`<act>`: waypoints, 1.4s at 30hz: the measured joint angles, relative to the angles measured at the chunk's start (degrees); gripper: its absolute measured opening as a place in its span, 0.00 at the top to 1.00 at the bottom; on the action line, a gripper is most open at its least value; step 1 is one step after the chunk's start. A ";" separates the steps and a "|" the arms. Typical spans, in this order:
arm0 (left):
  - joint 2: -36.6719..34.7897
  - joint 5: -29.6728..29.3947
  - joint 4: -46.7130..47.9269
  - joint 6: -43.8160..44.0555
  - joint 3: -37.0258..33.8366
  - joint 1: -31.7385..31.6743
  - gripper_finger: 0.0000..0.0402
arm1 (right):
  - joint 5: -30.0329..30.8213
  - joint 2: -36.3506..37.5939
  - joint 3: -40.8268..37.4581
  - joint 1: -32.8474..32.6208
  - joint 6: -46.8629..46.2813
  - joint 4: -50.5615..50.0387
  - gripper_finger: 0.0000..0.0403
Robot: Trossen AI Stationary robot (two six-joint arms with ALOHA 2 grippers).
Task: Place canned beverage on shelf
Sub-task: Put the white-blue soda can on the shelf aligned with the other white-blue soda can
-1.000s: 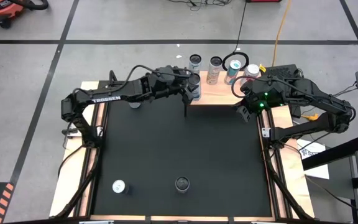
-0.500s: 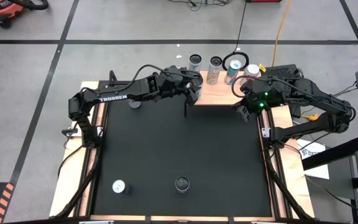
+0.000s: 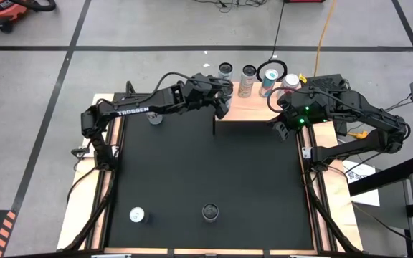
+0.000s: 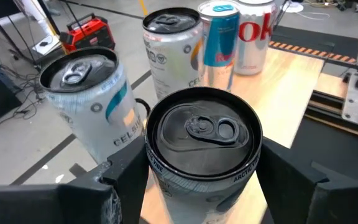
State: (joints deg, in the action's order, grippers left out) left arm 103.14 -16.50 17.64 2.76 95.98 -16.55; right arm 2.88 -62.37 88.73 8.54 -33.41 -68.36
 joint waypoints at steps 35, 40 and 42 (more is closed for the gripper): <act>1.07 0.68 -0.63 -0.34 -0.02 -0.27 0.38 | -0.01 0.00 0.00 0.00 0.00 0.01 1.00; 1.04 -0.57 0.51 -0.47 -0.02 -0.31 0.38 | 0.00 0.00 0.00 0.00 -0.02 0.02 1.00; 1.04 -0.62 0.75 -0.55 -0.02 -0.31 0.38 | 0.00 0.00 0.00 0.00 0.00 0.02 1.00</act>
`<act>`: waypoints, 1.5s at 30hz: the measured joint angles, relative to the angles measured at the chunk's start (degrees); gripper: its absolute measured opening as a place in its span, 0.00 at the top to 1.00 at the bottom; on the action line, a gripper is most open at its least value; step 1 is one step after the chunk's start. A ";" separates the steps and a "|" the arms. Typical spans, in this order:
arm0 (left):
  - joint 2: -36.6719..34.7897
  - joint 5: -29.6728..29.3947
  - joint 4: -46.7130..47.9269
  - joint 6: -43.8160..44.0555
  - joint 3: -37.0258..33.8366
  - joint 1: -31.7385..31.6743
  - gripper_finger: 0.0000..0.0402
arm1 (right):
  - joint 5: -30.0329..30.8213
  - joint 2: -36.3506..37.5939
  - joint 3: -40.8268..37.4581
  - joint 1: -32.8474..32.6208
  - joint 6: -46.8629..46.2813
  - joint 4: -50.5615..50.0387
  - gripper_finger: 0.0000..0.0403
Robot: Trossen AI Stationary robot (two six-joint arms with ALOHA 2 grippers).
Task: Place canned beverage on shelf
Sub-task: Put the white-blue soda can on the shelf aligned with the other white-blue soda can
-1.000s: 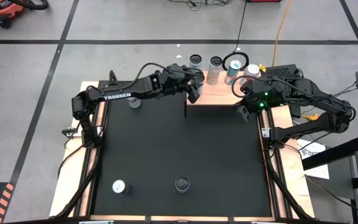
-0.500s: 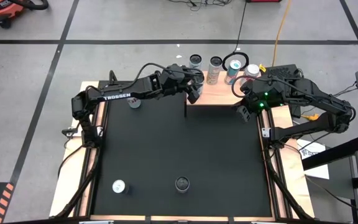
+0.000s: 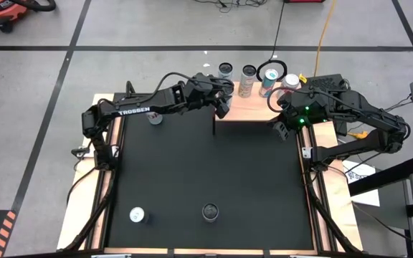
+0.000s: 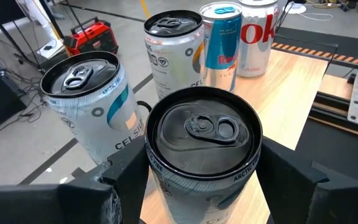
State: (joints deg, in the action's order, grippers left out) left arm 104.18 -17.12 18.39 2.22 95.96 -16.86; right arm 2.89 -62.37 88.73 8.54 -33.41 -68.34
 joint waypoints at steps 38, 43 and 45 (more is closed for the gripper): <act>-1.17 0.65 2.84 -1.66 1.02 -0.73 0.26 | 0.00 0.00 0.00 -0.02 0.00 -0.01 1.00; -1.27 0.60 3.93 -2.13 3.04 -0.76 0.26 | 0.00 0.00 0.00 -0.01 -0.01 0.00 1.00; -1.20 0.60 4.63 -2.78 3.82 -0.73 0.26 | 0.00 0.00 0.00 -0.02 0.00 0.00 1.00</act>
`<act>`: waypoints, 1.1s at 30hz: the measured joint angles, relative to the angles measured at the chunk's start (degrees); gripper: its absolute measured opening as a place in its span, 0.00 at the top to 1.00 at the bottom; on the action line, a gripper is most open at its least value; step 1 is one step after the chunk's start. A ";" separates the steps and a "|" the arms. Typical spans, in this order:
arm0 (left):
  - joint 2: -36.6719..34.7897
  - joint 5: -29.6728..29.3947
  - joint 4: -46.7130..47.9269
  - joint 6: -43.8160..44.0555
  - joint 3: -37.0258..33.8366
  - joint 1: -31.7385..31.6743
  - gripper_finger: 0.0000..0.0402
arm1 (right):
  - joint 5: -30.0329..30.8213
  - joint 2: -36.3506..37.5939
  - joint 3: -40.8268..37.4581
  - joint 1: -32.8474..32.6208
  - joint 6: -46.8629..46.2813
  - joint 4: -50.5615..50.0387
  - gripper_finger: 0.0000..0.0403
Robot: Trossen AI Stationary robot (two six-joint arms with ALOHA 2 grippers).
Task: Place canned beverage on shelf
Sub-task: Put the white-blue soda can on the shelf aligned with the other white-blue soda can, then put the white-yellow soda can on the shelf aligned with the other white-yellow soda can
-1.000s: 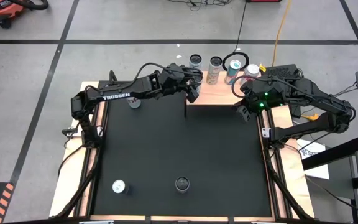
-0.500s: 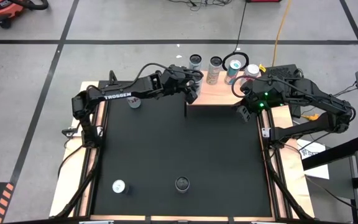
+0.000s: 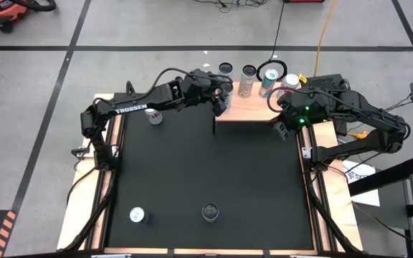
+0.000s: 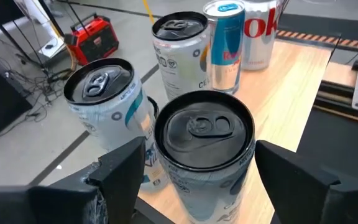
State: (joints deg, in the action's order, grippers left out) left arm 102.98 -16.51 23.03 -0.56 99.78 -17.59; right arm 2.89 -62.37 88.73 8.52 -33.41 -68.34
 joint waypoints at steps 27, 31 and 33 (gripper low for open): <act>-5.03 1.96 34.40 -4.00 17.58 6.41 0.26 | 0.03 -0.01 0.00 0.02 19.63 -0.02 1.00; -8.32 -1.55 39.10 -0.41 17.56 9.26 0.26 | 0.03 -0.10 0.00 0.02 20.91 0.66 1.00; -9.85 -3.22 41.34 1.65 17.56 10.82 0.26 | 0.03 -0.13 0.00 0.02 20.76 0.66 1.00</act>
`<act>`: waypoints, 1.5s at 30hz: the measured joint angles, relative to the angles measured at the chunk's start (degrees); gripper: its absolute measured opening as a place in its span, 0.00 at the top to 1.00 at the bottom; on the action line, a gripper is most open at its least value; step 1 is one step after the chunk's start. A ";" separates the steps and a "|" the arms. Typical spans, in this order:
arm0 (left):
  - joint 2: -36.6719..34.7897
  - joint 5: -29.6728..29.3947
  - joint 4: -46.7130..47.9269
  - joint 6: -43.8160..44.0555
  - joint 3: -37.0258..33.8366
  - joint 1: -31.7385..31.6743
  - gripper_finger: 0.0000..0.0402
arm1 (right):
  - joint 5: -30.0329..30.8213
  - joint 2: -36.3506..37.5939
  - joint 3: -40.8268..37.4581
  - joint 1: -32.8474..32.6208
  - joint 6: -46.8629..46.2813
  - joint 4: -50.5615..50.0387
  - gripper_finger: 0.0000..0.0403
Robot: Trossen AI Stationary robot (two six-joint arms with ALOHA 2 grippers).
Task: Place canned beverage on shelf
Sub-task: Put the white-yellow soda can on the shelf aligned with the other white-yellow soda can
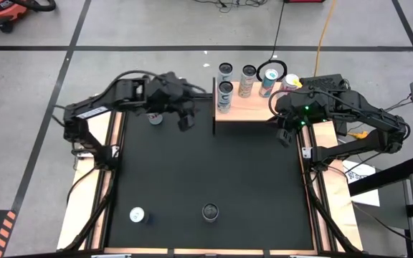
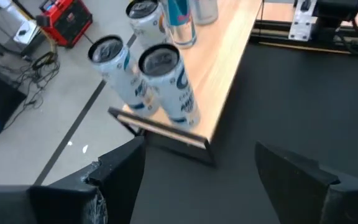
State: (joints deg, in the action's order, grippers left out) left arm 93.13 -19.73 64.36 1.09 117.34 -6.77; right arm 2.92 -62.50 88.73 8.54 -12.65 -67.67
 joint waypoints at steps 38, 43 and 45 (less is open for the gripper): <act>-4.67 -25.80 24.91 37.69 -5.72 24.46 0.26 | -2.65 -3.53 0.00 -0.60 -3.77 9.25 0.92; -4.69 -26.32 24.78 40.61 -6.89 25.35 0.26 | -3.28 -7.41 0.00 -2.56 -3.12 9.45 0.79; -4.69 -26.40 24.73 40.66 -7.07 25.64 0.26 | -3.28 -9.37 0.00 -3.40 -2.22 9.42 0.73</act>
State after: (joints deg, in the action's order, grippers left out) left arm 88.44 -46.13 89.10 41.75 110.27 18.86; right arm -0.36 -71.87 88.73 5.13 -14.87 -58.25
